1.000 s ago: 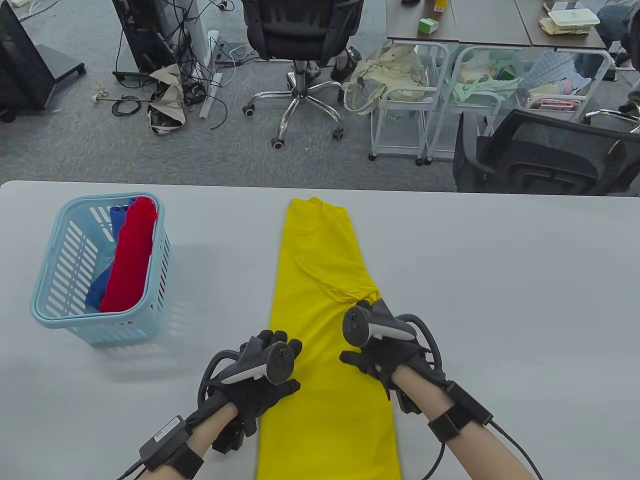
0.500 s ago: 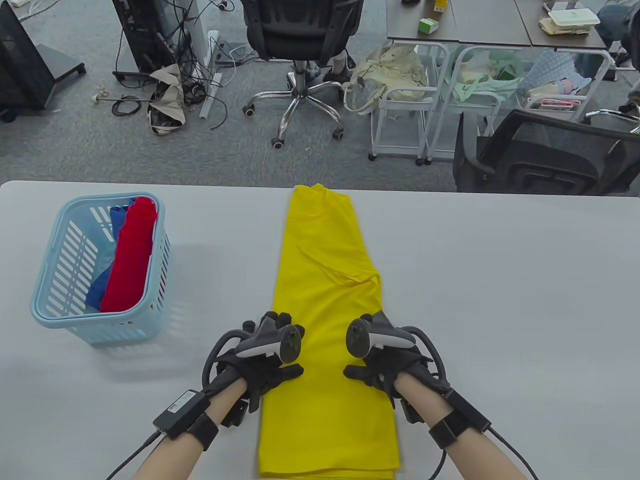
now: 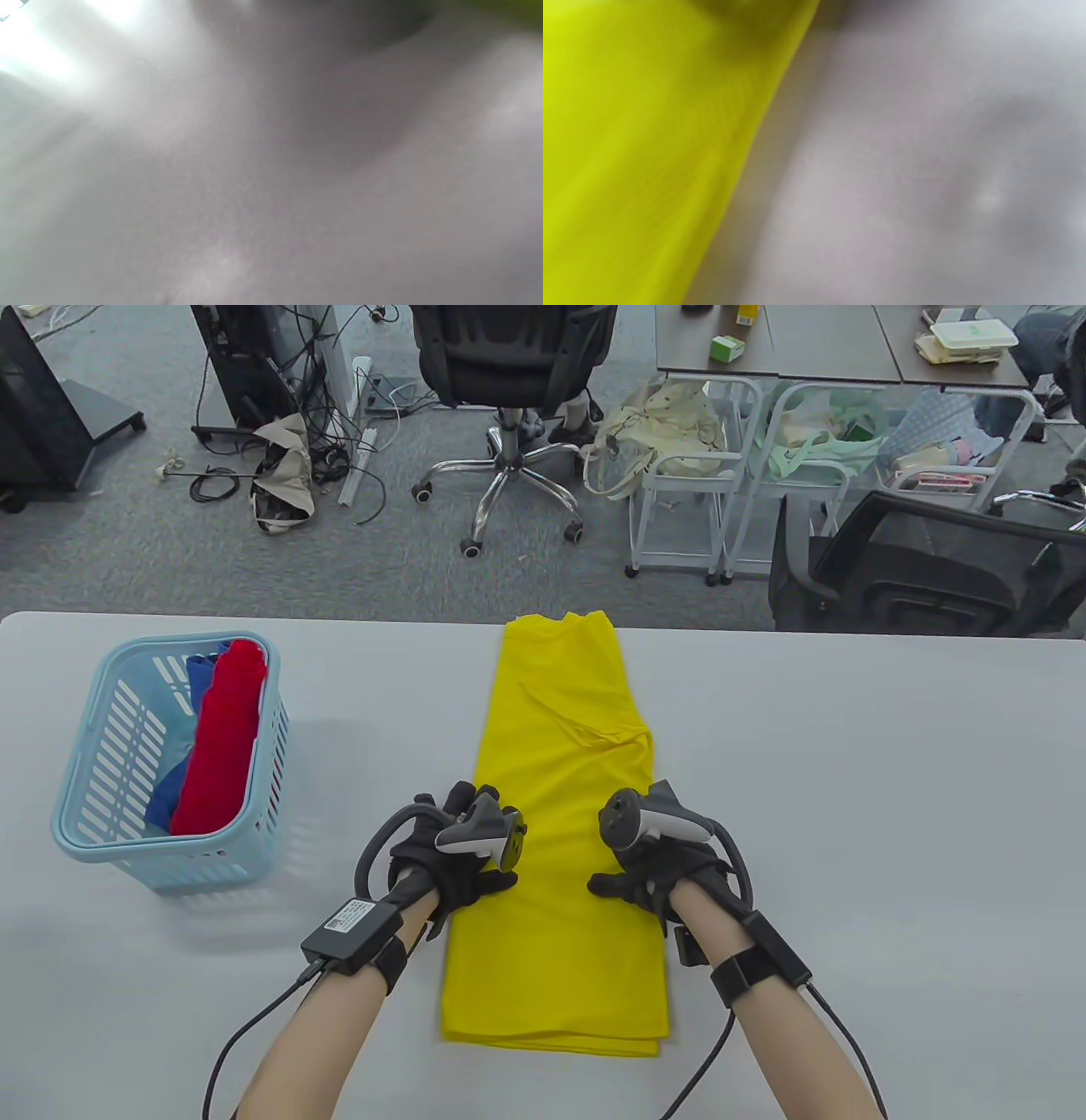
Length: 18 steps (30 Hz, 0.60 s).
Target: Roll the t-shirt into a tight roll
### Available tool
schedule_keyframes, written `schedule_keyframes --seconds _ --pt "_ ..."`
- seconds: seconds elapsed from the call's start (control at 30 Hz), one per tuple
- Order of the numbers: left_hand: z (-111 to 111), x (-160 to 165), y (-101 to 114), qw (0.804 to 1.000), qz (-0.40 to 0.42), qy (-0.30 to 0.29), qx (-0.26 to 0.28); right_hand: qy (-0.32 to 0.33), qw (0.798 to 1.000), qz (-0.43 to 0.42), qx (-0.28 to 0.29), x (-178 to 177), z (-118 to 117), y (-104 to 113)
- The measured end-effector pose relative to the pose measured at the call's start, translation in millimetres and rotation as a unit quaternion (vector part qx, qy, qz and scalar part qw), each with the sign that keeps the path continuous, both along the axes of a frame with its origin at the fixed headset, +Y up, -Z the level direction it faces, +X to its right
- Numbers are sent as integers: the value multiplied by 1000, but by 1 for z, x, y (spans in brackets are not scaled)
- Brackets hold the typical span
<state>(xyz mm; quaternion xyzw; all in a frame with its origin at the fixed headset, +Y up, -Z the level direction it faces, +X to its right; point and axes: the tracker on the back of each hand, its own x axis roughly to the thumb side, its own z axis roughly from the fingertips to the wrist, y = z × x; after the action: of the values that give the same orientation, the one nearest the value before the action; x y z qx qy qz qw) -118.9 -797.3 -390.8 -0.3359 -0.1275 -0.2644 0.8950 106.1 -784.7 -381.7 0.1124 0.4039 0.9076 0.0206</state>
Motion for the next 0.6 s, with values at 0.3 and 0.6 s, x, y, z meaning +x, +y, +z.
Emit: schedule_keyframes --seconds 0.3,0.6 --pt "67 -15 18 987 163 16 -5 2 1000 13 13 -2 0 1" --pt "120 -30 -7 989 144 -29 4 43 995 55 72 -21 36 22"
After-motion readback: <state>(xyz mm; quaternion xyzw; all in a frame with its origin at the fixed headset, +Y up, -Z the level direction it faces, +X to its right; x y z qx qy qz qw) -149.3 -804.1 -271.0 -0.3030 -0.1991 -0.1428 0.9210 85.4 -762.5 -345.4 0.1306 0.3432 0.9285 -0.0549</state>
